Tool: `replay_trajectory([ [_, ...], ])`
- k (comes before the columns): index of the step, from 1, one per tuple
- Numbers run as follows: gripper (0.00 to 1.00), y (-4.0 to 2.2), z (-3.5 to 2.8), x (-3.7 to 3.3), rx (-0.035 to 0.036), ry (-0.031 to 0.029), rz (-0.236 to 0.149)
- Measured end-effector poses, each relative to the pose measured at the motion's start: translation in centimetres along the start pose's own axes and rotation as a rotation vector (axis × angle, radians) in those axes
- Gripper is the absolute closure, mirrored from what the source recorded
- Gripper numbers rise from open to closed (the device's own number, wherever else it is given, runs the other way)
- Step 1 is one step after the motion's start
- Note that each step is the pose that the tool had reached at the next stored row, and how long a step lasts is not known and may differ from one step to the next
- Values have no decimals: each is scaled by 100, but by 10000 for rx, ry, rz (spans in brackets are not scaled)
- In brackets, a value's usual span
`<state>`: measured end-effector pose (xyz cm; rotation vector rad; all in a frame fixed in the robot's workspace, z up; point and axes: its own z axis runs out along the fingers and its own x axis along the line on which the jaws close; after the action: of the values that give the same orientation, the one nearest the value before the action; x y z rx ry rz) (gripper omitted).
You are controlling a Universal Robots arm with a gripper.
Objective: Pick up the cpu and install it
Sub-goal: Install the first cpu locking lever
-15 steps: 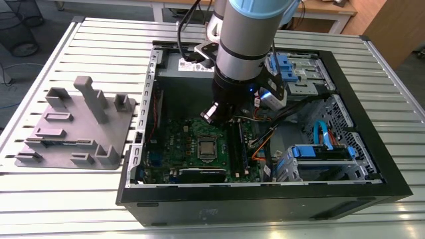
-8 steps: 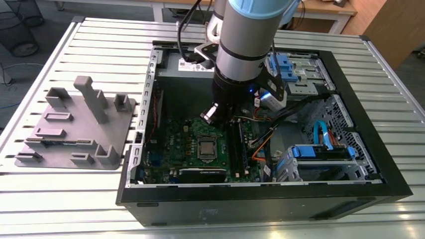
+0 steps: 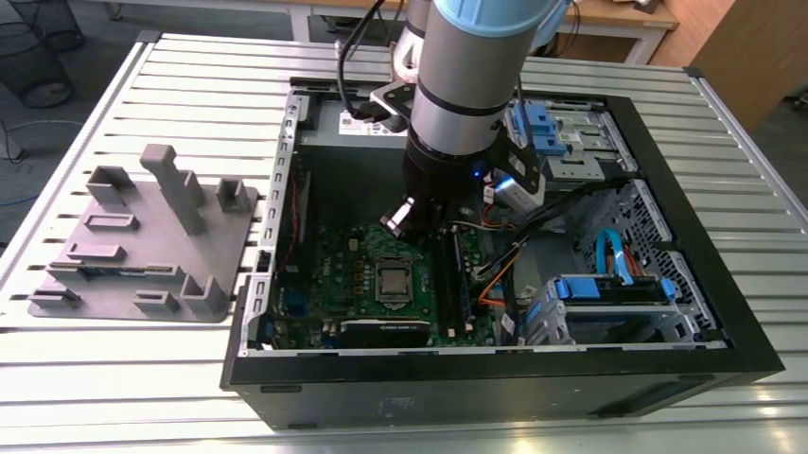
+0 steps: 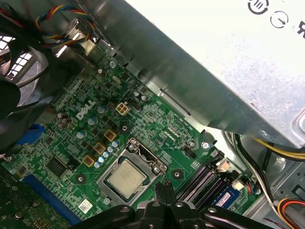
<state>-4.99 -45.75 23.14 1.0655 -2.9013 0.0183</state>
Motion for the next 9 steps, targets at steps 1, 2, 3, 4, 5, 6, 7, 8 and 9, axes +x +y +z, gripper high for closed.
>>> replay_trajectory([
  [1, 89, 0, 0, 0, 0, 0, 0],
  [2, 89, 0, 0, 0, 0, 0, 0],
  [3, 89, 0, 0, 0, 0, 1, 1],
  [4, 89, 0, 0, 0, 1, 1, 1],
  [5, 89, 0, 2, 0, 0, -1, 1],
  [6, 89, 1, 3, 1, 0, -1, 2],
  [7, 89, 1, 5, 3, 0, -2, 2],
  [8, 89, 1, 6, 6, 0, -1, 2],
  [9, 89, -1, 7, 11, 1, 1, 4],
])
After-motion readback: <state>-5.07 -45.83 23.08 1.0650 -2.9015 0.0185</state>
